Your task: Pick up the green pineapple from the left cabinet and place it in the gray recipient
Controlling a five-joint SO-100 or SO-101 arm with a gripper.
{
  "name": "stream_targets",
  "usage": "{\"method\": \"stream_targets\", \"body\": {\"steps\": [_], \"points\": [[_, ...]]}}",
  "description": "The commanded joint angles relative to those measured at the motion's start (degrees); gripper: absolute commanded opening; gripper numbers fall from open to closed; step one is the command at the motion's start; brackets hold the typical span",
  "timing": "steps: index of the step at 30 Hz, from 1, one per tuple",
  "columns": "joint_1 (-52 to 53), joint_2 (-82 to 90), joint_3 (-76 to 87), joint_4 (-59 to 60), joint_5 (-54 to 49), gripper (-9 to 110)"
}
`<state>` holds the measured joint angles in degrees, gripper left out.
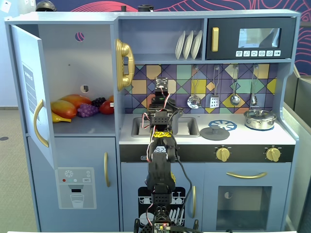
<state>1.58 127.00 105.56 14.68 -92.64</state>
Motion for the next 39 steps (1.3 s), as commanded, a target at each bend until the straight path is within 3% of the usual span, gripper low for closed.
{"method": "stream_targets", "body": {"steps": [1, 2, 5, 8, 11, 15, 23, 26, 30, 37, 39], "points": [[1.41, -7.12, -6.68, -3.96, -2.02, 0], [1.58, -9.40, -7.91, -4.48, -2.55, 0], [1.93, -13.89, -11.69, -5.54, -0.35, 22], [1.05, -14.15, -12.39, -6.94, -1.05, 28], [0.09, -8.17, -10.02, -5.19, -1.32, 25], [-1.05, 8.44, -2.90, 6.50, -1.41, 17], [2.72, 43.24, 16.08, 48.25, -4.22, 3], [4.57, 51.15, 25.49, 57.83, -1.93, 0], [4.39, 55.02, 41.13, 58.71, -4.39, 0], [0.18, 51.06, 66.09, 38.67, 1.93, 0], [-2.11, 47.99, 66.36, 39.73, 6.77, 0]]}}
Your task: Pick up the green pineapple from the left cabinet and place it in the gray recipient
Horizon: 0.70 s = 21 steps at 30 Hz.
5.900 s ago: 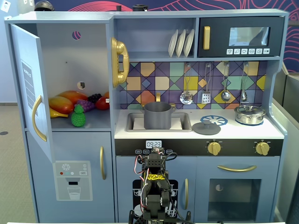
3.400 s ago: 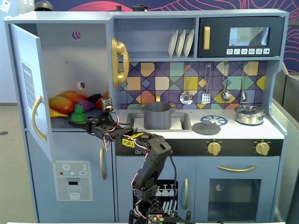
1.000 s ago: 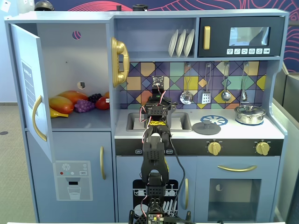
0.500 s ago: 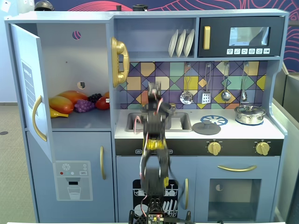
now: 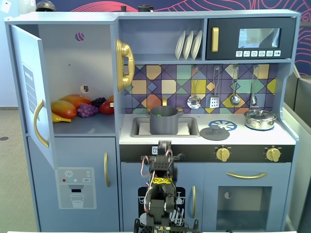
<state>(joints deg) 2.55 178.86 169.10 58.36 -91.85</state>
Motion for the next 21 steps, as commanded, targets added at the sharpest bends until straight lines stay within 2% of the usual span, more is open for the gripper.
{"method": "stream_targets", "body": {"steps": [1, 3, 8, 11, 16, 21], "points": [[-4.48, -5.45, 2.81, -3.52, 7.82, 0], [-6.15, -5.27, 2.81, 2.20, 5.98, 0], [-7.82, -0.53, 2.81, 16.08, 10.02, 0], [-7.38, 3.16, 2.81, 27.69, 5.19, 0], [-2.29, 3.25, 2.90, 29.27, 5.45, 2], [-1.76, 3.25, 2.90, 29.27, 5.36, 2]]}}
